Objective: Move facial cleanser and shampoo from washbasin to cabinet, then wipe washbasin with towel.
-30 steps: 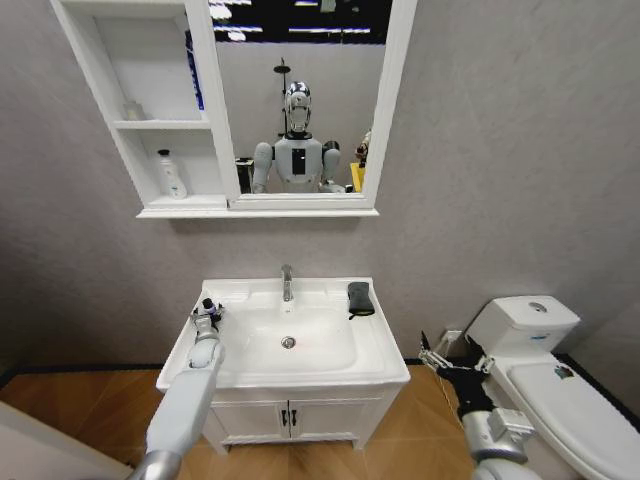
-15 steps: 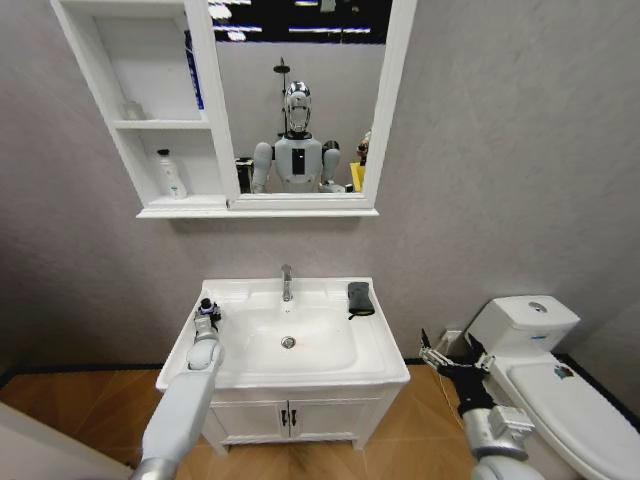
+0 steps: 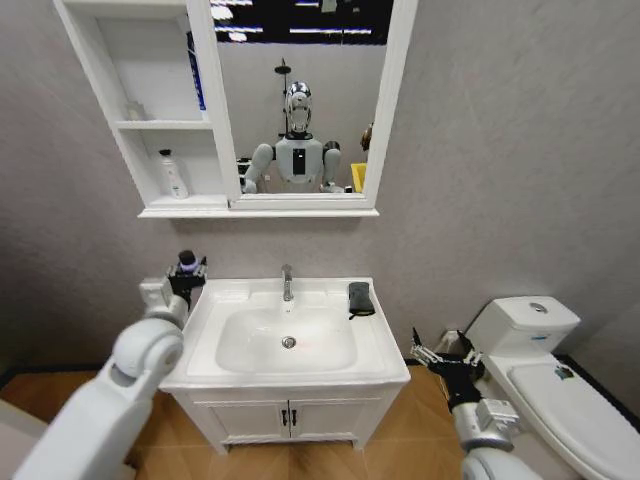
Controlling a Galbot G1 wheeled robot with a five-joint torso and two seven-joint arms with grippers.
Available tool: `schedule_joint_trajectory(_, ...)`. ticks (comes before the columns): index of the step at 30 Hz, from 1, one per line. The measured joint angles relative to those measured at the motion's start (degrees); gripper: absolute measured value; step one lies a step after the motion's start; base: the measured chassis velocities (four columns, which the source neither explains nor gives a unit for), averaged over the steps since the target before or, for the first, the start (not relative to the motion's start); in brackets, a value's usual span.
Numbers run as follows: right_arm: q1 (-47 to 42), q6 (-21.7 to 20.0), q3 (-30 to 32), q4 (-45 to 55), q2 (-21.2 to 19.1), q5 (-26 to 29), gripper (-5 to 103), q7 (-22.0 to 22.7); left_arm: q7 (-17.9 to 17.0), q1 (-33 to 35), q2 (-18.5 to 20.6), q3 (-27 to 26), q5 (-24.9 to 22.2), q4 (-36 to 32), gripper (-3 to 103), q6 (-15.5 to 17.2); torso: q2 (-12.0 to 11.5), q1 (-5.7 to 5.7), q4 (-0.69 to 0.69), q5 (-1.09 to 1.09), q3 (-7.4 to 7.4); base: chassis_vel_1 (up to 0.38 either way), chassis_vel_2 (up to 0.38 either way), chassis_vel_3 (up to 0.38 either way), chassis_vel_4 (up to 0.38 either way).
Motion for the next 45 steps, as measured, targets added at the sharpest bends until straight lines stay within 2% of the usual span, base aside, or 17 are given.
schedule_joint_trajectory(2, -0.1, 0.1, 0.4, 0.0, -0.4, 0.1, 100, -0.1, -1.9, -9.1, 2.6, 2.6, -6.0, 3.0, 43, 1.8, 0.0, 0.01, -0.01, 0.01, 0.00, 0.000, 0.000, 0.000, 0.000)
schedule_joint_trajectory(3, -0.1, 0.1, 0.4, 0.0, -0.4, 0.1, 100, -0.1, -1.9, -9.1, 2.6, 2.6, -6.0, 3.0, 43, 1.8, 0.0, 0.01, -0.01, 0.01, 0.00, 0.000, 0.000, 0.000, 0.000)
schedule_joint_trajectory(5, -0.3, 0.3, 1.0, 0.0, -0.7, 0.5, 100, -0.2, -1.3, -18.9, 3.3, 5.5, -9.1, 7.4, 43, 2.8, 0.0, 0.02, -0.01, 0.02, 0.01, 0.000, 0.000, 0.000, 0.000)
schedule_joint_trajectory(6, -0.3, 0.3, 1.0, 0.0, -0.7, 0.5, 100, -0.2, -1.3, -18.9, 3.3, 5.5, -9.1, 7.4, 43, 2.8, 0.0, 0.02, -0.01, 0.02, 0.01, 0.000, 0.000, 0.000, 0.000)
schedule_joint_trajectory(8, -0.3, 0.6, 1.2, -0.3, -0.7, 0.6, 100, -0.2, -0.7, -26.1, 3.2, 10.0, -11.2, 12.2, 43, 3.1, 0.0, 0.01, -0.01, 0.02, 0.01, 0.000, 0.000, 0.000, 0.000)
schedule_joint_trajectory(10, -0.2, 0.6, 1.2, -0.4, -0.6, 0.6, 100, -0.2, -0.1, -29.4, 2.6, 12.3, -11.6, 15.0, 43, 3.1, 0.0, 0.02, 0.00, 0.00, 0.01, 0.000, 0.000, 0.000, 0.000)
schedule_joint_trajectory(13, 0.1, 0.7, 0.7, -0.6, -0.4, 0.5, 100, -0.3, 2.0, -39.3, -1.3, 18.5, -10.6, 25.6, 43, 2.4, 0.0, 0.02, -0.01, 0.01, 0.01, 0.000, 0.000, 0.000, 0.000)
schedule_joint_trajectory(14, 0.1, 0.7, 0.7, -0.6, -0.4, 0.5, 100, -0.3, 2.0, -39.3, -1.3, 18.5, -10.6, 25.6, 43, 2.4, 0.0, 0.02, -0.01, 0.01, 0.01, 0.000, 0.000, 0.000, 0.000)
schedule_joint_trajectory(16, 0.2, 0.7, 0.7, -0.6, -0.3, 0.5, 100, -0.3, 4.2, -43.5, -4.3, 20.9, -7.5, 31.4, 43, 1.4, 0.0, 0.03, -0.02, 0.04, 0.02, 0.000, 0.000, 0.000, 0.000)
schedule_joint_trajectory(17, 0.2, 0.7, 0.7, -0.6, -0.3, 0.5, 100, -0.3, 4.2, -43.5, -4.3, 20.9, -7.5, 31.4, 43, 1.4, 0.0, 0.03, -0.02, 0.04, 0.02, 0.000, 0.000, 0.000, 0.000)
schedule_joint_trajectory(20, -0.3, 1.0, 1.6, -0.7, -0.5, 0.9, 100, -0.3, 8.8, -45.9, -7.0, 22.9, -1.3, 38.0, 43, -1.3, 0.0, 0.03, -0.01, 0.01, 0.02, 0.000, 0.000, 0.000, 0.000)
schedule_joint_trajectory(23, -0.5, 1.2, 1.9, -0.9, -0.7, 1.0, 100, -0.3, 10.8, -46.5, -9.2, 23.2, 1.8, 41.9, 43, -2.7, 0.0, 0.02, 0.00, 0.01, 0.01, 0.000, 0.000, 0.000, 0.000)
schedule_joint_trajectory(32, -0.5, 1.3, 2.2, -0.8, -0.7, 0.8, 100, -0.1, 13.0, -47.0, -12.8, 23.2, 6.1, 49.1, 43, -5.0, 0.0, 0.02, -0.01, 0.02, 0.02, 0.000, 0.000, 0.000, 0.000)
schedule_joint_trajectory(34, -0.5, 1.6, 2.2, -0.8, -0.7, 0.1, 100, -0.1, 13.6, -47.7, -13.9, 23.1, 7.4, 53.1, 43, -5.9, 0.0, 0.01, 0.00, 0.01, 0.01, 0.000, 0.000, 0.000, 0.000)
schedule_joint_trajectory(40, -0.3, 1.6, 2.0, -0.7, -0.6, -0.1, 100, -0.1, 13.9, -47.7, -14.8, 23.0, 7.4, 54.3, 42, -6.0, 0.0, 0.02, 0.00, 0.01, 0.01, 0.000, 0.000, 0.000, 0.000)
schedule_joint_trajectory(43, -0.3, 1.6, 2.1, -0.6, -0.5, -0.2, 100, -0.1, 14.1, -47.7, -15.3, 23.0, 7.3, 54.7, 49, -6.0, 0.0, 0.01, 0.00, 0.02, 0.01, 0.000, 0.000, 0.000, 0.000)
schedule_joint_trajectory(45, -0.4, 1.8, 2.1, -0.7, -0.4, -0.2, 100, 0.0, 14.1, -47.7, -15.8, 22.9, 7.6, 55.5, 59, -6.4, 0.0, 0.01, 0.00, 0.02, 0.01, 0.000, 0.000, 0.000, 0.000)
